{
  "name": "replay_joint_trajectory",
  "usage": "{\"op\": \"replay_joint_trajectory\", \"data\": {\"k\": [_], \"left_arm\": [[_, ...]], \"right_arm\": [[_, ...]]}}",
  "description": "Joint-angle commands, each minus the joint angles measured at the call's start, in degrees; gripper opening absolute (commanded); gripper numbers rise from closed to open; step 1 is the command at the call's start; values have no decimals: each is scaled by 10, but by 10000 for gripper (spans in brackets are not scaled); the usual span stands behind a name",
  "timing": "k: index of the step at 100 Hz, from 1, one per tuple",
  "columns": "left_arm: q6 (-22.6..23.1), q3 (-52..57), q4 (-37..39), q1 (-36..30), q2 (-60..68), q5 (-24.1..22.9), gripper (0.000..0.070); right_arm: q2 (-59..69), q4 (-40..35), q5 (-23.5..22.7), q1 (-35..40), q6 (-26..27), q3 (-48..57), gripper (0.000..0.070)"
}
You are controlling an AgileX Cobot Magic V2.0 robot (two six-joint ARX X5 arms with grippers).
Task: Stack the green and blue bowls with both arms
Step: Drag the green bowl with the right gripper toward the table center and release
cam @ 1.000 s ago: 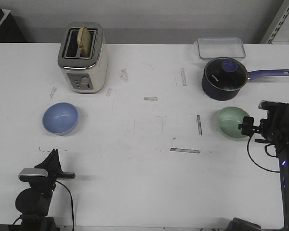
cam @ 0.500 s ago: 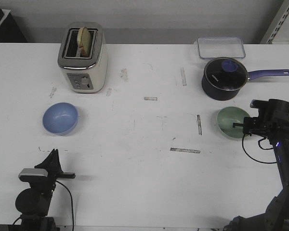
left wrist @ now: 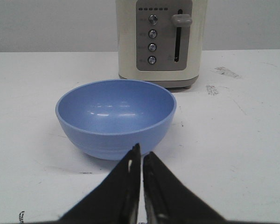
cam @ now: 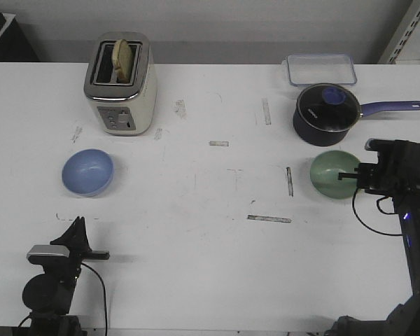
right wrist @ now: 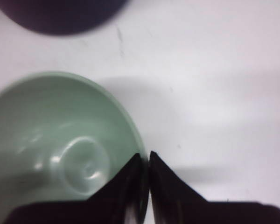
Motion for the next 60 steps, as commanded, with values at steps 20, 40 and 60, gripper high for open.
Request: {"op": "replay_joint_trajectory", "data": {"k": [20,40,60], "left_arm": [[-1,-12,7,1,-1,0,1],[-1,-12,7,1,-1,0,1],[-1,-12,7,1,-1,0,1]], "right_arm": [[-79,12,-117,116,70,32,1],[-70,2,-104,297,77,32,2],[-13,4,-56,438,77,32,1]]}}
